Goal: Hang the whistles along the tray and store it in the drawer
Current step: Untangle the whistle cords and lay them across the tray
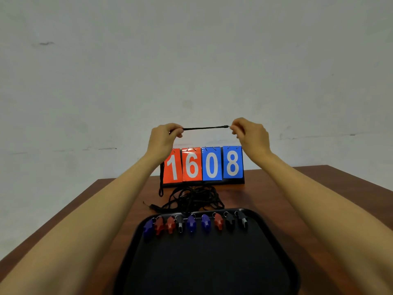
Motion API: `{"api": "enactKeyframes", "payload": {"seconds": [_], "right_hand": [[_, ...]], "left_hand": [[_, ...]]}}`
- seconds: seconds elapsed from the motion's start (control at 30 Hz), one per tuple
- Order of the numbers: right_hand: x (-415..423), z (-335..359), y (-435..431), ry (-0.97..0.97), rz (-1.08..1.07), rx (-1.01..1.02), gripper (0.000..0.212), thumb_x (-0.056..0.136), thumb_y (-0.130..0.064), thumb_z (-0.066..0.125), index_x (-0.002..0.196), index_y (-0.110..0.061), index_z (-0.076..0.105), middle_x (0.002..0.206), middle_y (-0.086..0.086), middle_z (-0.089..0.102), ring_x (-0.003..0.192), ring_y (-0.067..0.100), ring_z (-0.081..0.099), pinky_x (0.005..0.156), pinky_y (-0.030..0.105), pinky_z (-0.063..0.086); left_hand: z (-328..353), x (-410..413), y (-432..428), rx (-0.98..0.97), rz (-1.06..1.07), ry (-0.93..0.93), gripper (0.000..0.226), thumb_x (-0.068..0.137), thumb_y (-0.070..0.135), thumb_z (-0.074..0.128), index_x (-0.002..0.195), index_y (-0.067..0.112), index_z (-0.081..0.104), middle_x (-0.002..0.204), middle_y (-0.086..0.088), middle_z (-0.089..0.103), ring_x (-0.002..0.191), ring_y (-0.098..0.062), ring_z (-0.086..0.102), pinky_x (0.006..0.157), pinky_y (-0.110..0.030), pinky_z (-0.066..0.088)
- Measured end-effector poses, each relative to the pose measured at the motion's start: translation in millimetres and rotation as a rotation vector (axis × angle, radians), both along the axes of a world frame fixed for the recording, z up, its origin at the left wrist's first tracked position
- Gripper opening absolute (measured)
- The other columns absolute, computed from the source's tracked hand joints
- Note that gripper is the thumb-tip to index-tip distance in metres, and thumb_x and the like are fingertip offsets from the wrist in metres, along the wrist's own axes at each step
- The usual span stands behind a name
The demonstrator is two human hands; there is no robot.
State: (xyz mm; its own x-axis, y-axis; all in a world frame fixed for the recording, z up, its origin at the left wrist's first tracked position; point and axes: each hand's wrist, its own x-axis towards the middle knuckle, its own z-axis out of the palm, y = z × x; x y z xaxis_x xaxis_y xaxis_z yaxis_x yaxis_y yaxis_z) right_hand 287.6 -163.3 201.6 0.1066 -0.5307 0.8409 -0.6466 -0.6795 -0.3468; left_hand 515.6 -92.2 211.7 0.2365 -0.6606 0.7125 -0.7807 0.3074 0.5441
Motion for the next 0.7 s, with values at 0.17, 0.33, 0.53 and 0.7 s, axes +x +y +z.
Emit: {"api": "enactKeyframes", "payload": {"seconds": [0.17,0.33,0.53,0.7], "right_hand": [[-14,-15,19,-0.081,0.017,0.138,0.02,0.095,-0.027,0.053,0.095,-0.014,0.067,0.084,0.0,0.069,0.078,0.016,0.062,0.071,0.034,0.051],[-40,-57,51,-0.053,0.006,0.238,0.017,0.093,-0.022,0.056,0.091,-0.009,0.067,0.087,0.002,0.062,0.084,0.019,0.056,0.072,0.033,0.045],[-75,-106,89,-0.044,-0.005,0.51,0.018,0.09,-0.022,0.061,0.088,-0.006,0.069,0.088,0.001,0.066,0.084,0.015,0.057,0.073,0.024,0.037],[-92,-138,114,0.092,0.007,0.681,0.015,0.089,-0.022,0.063,0.091,-0.009,0.071,0.089,0.0,0.065,0.088,0.014,0.057,0.076,0.025,0.039]], "left_hand": [[-14,16,34,0.079,0.026,-0.027,0.026,0.097,0.021,0.05,0.109,0.006,0.067,0.096,-0.008,0.071,0.085,-0.009,0.055,0.067,-0.012,0.037],[-44,22,79,0.221,0.019,-0.069,0.024,0.096,0.021,0.052,0.101,0.005,0.07,0.095,-0.007,0.071,0.086,-0.011,0.054,0.077,-0.023,0.035],[-93,20,131,0.409,0.01,-0.118,0.018,0.092,0.026,0.058,0.088,0.013,0.071,0.089,0.004,0.066,0.09,-0.01,0.057,0.083,-0.026,0.04],[-138,22,159,0.592,-0.026,-0.179,0.016,0.092,0.023,0.058,0.101,0.019,0.07,0.093,0.0,0.07,0.093,-0.012,0.06,0.089,-0.029,0.042]]}}
